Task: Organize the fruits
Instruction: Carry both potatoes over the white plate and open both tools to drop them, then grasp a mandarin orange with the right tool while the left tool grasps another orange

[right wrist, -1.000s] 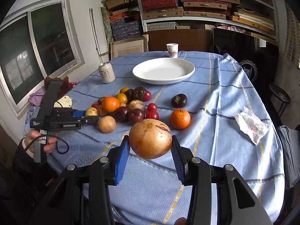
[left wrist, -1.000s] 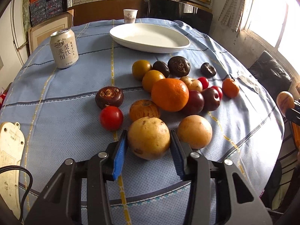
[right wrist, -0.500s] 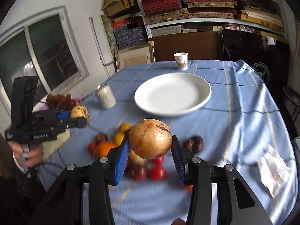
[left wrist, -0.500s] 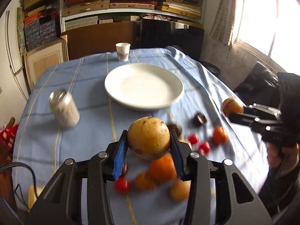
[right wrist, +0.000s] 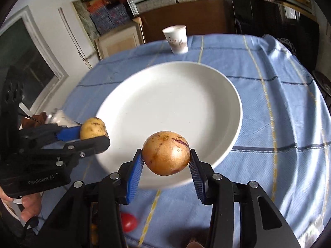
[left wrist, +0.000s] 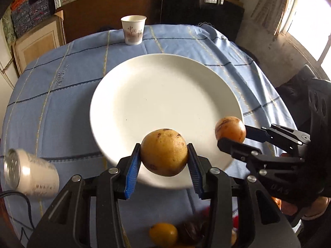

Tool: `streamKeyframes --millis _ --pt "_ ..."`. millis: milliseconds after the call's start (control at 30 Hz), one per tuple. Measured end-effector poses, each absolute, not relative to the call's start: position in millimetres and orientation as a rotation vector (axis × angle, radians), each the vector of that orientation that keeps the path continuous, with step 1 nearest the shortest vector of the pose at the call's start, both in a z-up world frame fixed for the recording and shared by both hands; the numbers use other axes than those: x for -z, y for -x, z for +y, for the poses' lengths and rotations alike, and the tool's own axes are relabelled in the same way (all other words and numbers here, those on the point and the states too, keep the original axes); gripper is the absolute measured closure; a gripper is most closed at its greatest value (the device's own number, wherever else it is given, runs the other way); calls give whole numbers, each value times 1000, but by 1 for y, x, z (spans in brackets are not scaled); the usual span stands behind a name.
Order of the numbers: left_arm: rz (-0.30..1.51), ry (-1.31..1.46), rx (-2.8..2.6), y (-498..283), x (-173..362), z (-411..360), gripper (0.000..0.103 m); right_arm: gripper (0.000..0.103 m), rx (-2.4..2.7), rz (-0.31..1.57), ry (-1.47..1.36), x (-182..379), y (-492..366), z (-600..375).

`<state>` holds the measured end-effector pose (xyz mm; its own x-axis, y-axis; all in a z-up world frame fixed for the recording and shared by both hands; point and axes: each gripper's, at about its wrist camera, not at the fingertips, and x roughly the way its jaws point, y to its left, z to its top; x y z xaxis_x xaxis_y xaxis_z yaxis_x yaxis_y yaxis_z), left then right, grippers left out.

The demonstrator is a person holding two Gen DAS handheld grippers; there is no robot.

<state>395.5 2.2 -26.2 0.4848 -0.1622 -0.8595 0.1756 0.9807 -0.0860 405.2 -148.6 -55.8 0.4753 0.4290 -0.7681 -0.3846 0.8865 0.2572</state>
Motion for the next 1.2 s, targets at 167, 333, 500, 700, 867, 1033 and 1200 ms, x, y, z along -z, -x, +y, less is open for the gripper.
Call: streamKeyframes --millis 167,333,500,700,867,1033,1200 --pt "1064 -17 186 -405 35 2 50 41 -502 943 -50 58 -409 -145" --pt "939 -14 157 -369 9 9 27 15 -526 849 -70 25 -366 -161" --pt "828 -46 191 -298 -13 5 18 3 -573 722 -54 -8 -285 -183" --pt "754 76 302 -195 -8 3 18 3 -528 584 90 -2 -176 -203" --pt "677 -38 175 -138 19 -6 16 3 -361 631 121 35 -161 -218" --pt "640 -31 188 -115 33 11 6 4 -299 707 58 54 -183 -230" --pt "644 51 240 -119 44 23 6 15 -309 761 47 68 -199 -221"
